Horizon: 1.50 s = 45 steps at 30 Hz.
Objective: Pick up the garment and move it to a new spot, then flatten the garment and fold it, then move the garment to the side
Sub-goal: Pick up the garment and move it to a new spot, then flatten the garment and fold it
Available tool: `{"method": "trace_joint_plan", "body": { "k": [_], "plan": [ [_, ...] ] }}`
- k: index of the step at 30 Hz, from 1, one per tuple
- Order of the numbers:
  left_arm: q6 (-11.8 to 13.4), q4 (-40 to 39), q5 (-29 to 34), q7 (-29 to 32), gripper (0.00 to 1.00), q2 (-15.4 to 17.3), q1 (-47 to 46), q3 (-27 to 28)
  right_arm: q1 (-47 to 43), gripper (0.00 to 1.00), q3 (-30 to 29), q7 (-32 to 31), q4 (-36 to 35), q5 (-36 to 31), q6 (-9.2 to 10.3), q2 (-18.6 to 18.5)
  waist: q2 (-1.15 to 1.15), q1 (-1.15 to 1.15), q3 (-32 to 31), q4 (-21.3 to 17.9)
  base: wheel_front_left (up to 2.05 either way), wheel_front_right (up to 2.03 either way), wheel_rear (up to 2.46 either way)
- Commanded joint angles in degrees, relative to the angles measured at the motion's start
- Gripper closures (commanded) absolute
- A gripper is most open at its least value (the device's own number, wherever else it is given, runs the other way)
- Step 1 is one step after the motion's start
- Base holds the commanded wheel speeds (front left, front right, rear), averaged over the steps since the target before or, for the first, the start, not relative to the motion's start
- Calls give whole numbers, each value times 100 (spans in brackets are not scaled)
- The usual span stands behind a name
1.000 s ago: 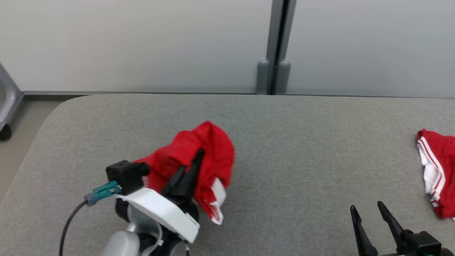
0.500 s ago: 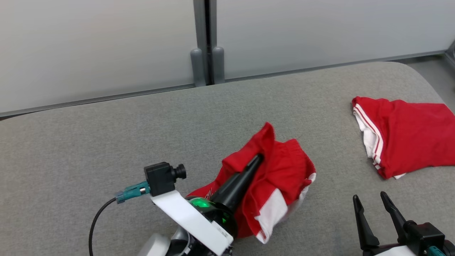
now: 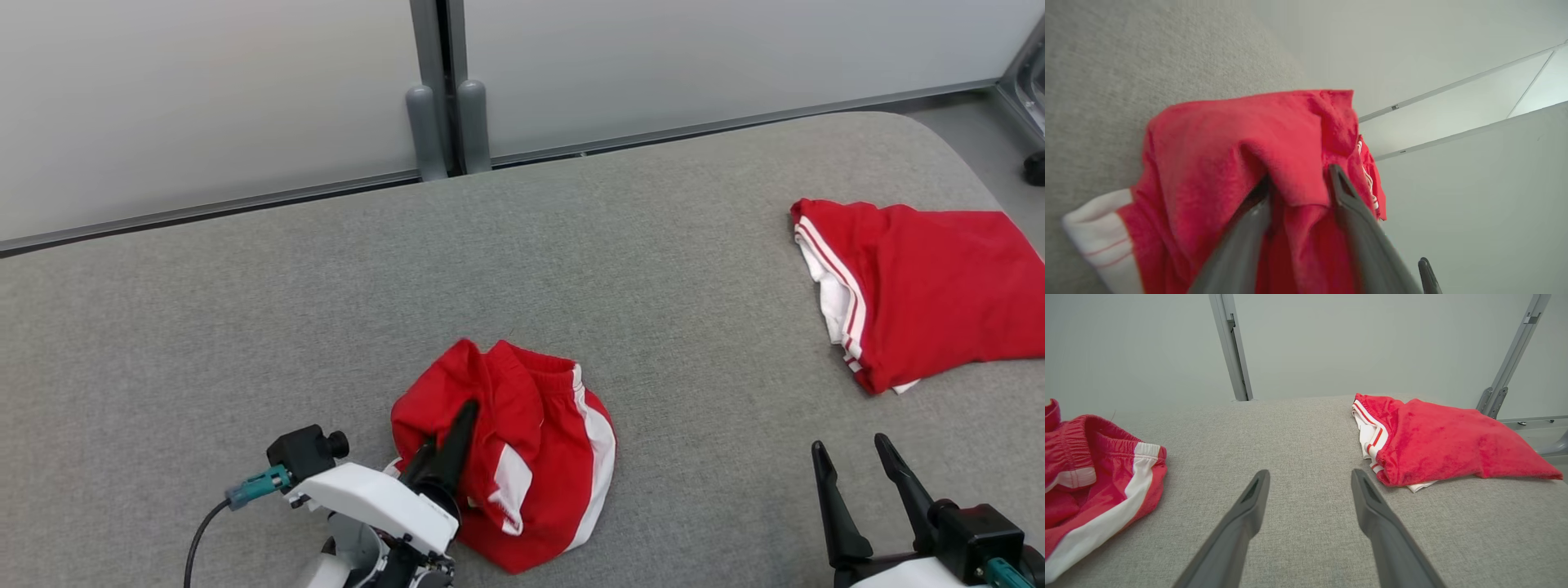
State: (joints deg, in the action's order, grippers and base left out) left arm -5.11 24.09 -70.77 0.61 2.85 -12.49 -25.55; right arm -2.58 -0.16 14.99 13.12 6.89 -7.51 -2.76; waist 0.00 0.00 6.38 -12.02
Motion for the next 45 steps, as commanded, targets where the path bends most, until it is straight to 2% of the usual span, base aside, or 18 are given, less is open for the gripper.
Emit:
{"method": "trace_joint_plan", "body": {
  "k": [1, 4, 7, 11, 13, 17, 21, 28, 34, 42, 45],
  "plan": [
    [-58, 28, 119, -105, 0, 34, -71, -39, 8, 0, -20, 28, -4, -24, 3, -28, 0, 0, -37, 62, 0, 0, 0],
    [-92, -41, 939, -839, 0, 424, -31, -189, -34, 0, -47, 28, 21, -50, 2, -30, 0, 0, -121, 145, 0, 0, 0],
    [269, -202, 1981, -1447, 0, 754, 245, -339, -94, 0, -85, 28, -20, -100, 3, -29, 0, 0, -234, 260, 0, 0, 0],
    [803, -861, 3143, -1580, 0, 1044, 712, 44, -184, 0, -196, 28, -73, -170, 2, -29, 0, 0, -392, 461, 0, 0, 0],
    [954, -1245, 3609, -1568, 0, 971, 1188, 314, -228, 0, -236, 27, -121, -223, 3, -30, 0, 0, -463, 576, 0, 0, 0],
    [1100, -1740, 4362, -1573, 0, 861, 1826, 1017, -263, 0, -307, 28, -214, -258, 3, -28, 0, 0, -562, 820, 0, 0, 0],
    [1061, -1999, 4969, -1571, 0, 583, 2347, 1739, -323, 0, -370, 28, -243, -261, 3, -30, 0, 0, -676, 1087, 0, 0, 0],
    [589, -1903, 5694, -1572, 0, 177, 2791, 2527, -353, 0, -373, 28, -208, -201, 3, -29, 0, 0, -871, 1390, 0, 0, 0],
    [307, -1819, 5889, -1573, 0, 55, 2811, 2835, -355, 0, -313, 28, -205, -190, 3, -29, 0, 0, -923, 1416, 0, 0, 0],
    [190, -1746, 5924, -1573, 0, 15, 2755, 2957, -362, 0, -233, 28, -178, -143, 3, -29, 0, 0, -946, 1401, 0, 0, 0],
    [217, -1747, 5871, -1573, 0, 14, 2737, 2964, -353, 0, -212, 28, -170, -137, 3, -29, 0, 0, -952, 1382, 0, 0, 0]
  ]
}}
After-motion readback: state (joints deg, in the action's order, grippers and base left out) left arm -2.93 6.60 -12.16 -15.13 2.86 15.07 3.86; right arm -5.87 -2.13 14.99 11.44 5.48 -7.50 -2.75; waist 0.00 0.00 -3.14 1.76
